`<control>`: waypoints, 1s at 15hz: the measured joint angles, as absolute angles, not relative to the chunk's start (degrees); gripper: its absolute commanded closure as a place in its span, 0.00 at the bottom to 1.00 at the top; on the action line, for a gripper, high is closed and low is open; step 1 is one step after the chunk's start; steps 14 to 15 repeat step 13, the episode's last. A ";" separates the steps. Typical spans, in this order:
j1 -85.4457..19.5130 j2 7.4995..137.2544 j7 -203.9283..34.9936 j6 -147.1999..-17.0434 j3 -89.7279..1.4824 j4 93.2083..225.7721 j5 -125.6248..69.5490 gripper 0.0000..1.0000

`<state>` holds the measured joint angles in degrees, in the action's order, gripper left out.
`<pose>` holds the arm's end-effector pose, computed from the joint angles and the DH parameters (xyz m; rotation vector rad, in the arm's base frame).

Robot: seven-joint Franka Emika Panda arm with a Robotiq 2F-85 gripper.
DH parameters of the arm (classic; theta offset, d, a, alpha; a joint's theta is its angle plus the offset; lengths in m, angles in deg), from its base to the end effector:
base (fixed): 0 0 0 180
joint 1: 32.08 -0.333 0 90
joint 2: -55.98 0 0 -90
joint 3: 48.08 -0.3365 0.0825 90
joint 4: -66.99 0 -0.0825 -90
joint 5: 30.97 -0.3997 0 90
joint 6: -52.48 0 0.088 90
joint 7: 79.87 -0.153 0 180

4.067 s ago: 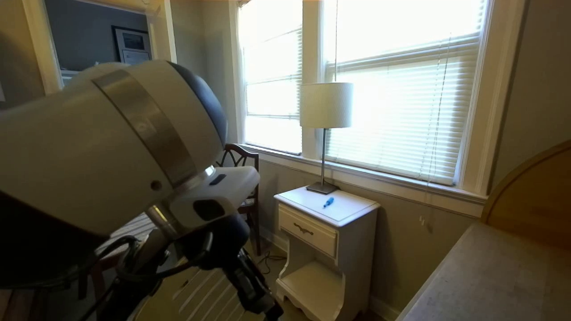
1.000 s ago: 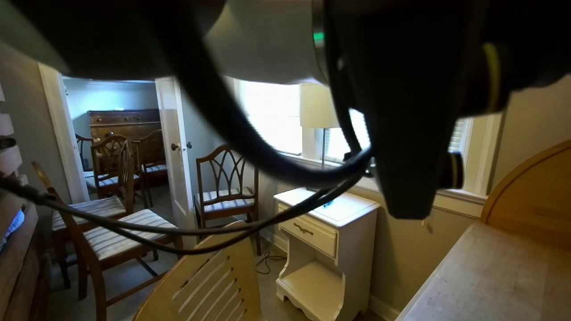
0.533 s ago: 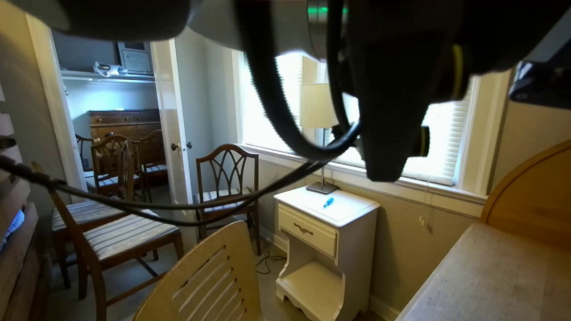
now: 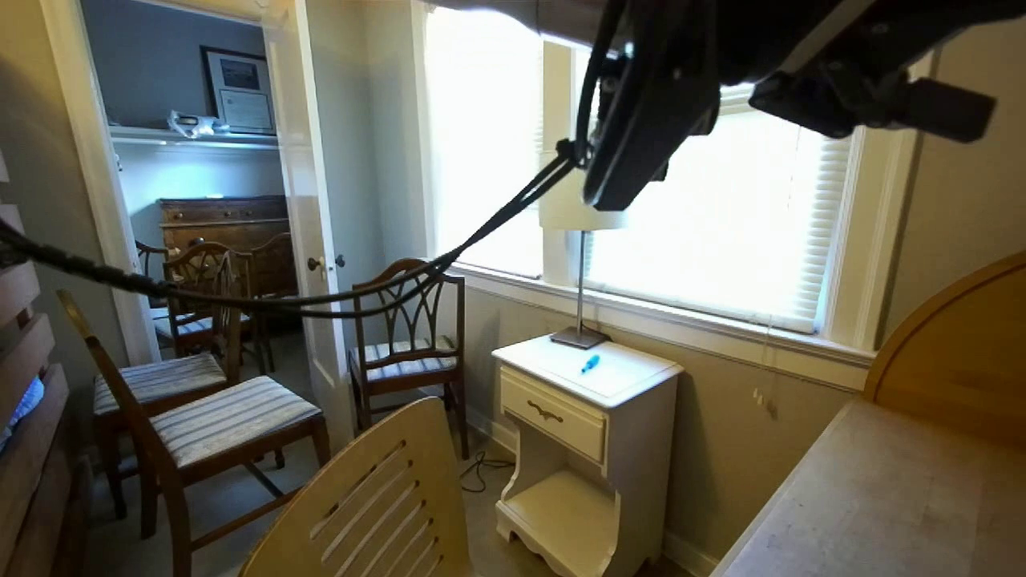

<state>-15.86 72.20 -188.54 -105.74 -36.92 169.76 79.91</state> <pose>0.6465 -0.2971 0.4213 2.0381 -0.6494 1.3185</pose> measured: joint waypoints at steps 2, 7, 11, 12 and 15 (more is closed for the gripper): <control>-15.79 72.76 -189.22 -112.56 -37.18 167.75 79.66 0.00; -15.75 75.04 -184.32 -129.95 -37.40 165.03 72.44 0.00; -17.12 77.59 -175.72 -136.24 -36.42 168.28 69.27 0.00; -17.81 78.14 -174.68 -135.77 -35.97 169.25 69.28 0.00; -18.23 78.49 -174.19 -135.56 -35.75 169.70 69.28 0.00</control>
